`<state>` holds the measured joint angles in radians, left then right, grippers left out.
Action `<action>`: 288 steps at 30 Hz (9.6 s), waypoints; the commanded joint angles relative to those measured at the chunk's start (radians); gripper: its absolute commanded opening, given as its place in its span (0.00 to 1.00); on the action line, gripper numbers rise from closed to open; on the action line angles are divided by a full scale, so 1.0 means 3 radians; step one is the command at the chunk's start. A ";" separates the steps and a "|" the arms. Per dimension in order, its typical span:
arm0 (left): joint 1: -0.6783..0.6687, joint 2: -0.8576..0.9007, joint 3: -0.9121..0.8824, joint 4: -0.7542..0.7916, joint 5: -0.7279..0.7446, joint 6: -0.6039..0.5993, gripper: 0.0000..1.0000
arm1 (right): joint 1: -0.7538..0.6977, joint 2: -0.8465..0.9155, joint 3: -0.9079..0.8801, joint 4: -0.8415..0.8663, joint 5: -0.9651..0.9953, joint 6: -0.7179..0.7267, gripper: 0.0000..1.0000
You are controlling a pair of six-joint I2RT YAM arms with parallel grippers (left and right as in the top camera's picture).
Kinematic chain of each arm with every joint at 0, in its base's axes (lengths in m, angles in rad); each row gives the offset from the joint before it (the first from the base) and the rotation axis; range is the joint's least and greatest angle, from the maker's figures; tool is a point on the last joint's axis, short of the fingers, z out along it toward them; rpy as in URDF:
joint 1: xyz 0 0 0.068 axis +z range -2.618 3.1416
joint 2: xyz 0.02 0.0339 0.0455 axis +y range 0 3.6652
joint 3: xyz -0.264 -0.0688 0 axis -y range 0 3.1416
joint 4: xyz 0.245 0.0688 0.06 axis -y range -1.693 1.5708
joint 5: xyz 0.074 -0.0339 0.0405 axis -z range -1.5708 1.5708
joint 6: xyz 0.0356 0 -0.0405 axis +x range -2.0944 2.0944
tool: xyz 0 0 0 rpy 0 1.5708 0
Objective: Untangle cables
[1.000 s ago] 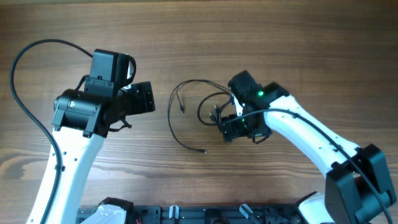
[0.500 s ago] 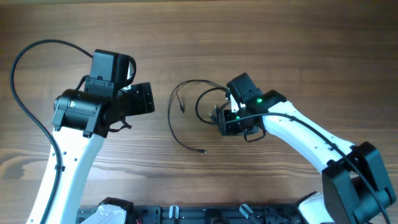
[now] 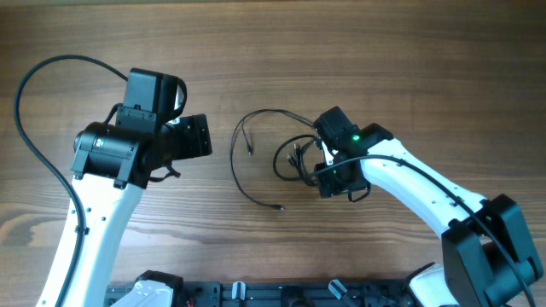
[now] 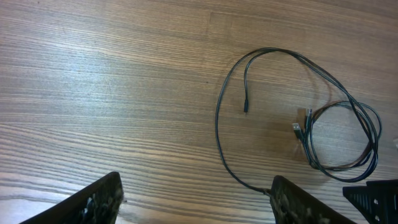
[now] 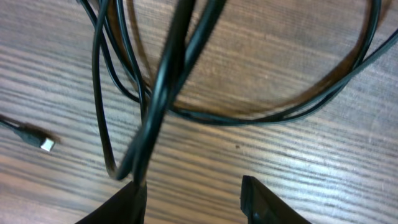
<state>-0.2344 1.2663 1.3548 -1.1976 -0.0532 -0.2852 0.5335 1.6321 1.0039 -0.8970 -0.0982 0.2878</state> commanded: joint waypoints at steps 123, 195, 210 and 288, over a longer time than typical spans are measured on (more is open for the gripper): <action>0.0003 0.0174 0.0003 -0.0193 0.2132 0.1376 0.73 | -0.1757 -0.0565 0.3978 -0.0244 0.2116 -0.1475 0.04; 0.0003 0.0174 0.0003 -0.0226 0.2172 0.1373 0.73 | -0.4754 0.1967 0.3110 -0.2047 0.0404 0.2564 1.00; 0.0003 0.0174 0.0003 -0.0226 0.2171 0.1375 0.73 | -0.3758 0.1801 0.3077 -0.2382 0.0492 0.2394 0.04; 0.0003 0.0361 0.0003 -0.0175 0.2070 0.1523 0.74 | -0.4950 0.1205 -0.0109 0.3461 -0.0319 0.0851 0.04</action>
<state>-0.2344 1.3548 1.3548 -1.2522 0.5701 0.1566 -0.9478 1.9392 0.9161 0.1726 -0.1375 0.6106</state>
